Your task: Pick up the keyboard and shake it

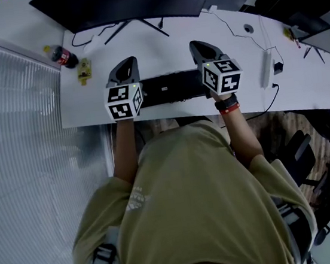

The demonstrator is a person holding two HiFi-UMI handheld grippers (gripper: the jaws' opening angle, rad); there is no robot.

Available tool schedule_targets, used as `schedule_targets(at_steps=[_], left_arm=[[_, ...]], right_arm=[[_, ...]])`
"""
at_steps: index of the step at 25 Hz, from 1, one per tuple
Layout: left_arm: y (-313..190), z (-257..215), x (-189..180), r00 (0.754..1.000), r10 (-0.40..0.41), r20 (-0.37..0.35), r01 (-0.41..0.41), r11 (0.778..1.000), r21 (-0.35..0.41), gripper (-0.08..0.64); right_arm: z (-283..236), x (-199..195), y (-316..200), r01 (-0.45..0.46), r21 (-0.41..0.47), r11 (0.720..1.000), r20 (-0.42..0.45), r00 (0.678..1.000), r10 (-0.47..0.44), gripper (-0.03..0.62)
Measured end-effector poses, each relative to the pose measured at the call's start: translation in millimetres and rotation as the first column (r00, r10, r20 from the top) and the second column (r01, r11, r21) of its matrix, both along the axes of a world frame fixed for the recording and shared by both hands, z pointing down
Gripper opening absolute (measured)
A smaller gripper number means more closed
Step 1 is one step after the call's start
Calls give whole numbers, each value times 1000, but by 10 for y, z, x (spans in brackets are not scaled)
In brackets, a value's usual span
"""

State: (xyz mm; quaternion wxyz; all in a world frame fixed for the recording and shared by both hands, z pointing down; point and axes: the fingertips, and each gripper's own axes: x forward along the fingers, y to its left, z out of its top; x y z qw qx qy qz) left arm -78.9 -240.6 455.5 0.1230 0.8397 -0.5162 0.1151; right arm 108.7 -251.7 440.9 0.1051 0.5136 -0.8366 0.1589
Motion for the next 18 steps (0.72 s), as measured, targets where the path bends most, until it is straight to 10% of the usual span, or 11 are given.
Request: schedule_targets(at_steps=[18], left_arm=[[-17, 285, -104, 1000, -13, 14, 13, 998, -63, 20]], right_arm=[[227, 301, -101, 2, -69, 998, 0, 1000, -2, 23]])
